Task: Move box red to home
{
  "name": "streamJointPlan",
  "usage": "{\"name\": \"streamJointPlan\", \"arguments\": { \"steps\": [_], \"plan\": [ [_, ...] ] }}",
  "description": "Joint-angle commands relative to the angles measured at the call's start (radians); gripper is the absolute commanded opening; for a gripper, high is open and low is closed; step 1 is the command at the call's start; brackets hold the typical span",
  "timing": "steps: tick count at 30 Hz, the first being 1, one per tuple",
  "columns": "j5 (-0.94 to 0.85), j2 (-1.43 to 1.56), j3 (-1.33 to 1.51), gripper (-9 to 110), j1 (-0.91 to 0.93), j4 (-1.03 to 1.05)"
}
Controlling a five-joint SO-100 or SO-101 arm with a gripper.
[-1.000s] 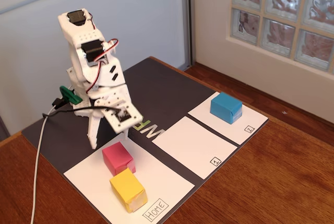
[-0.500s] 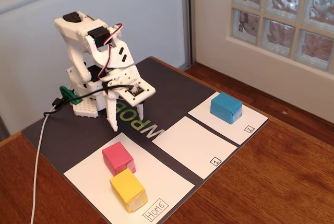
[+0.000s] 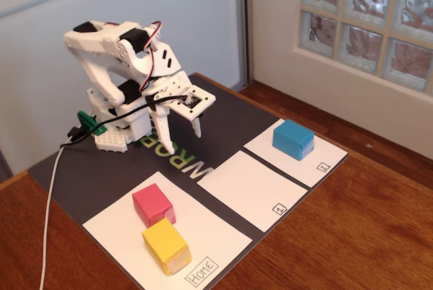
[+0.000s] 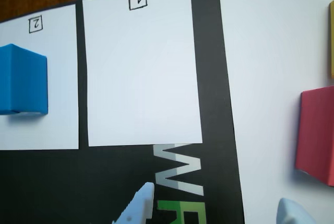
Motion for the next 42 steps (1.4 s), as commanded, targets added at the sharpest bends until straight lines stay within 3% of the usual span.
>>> {"name": "streamJointPlan", "arguments": {
  "steps": [1,5,10,28,42],
  "plan": [
    [0.012,0.023,-0.005,27,-0.032,0.008],
    [-0.006,0.028,-0.005,19,-0.071,0.028],
    [-0.12,0.069,-0.005,0,-0.066,0.092],
    [-0.327,0.287,0.025,-1,0.018,0.333],
    [-0.393,0.735,0.244,-1,0.143,0.437]
  ]
}}
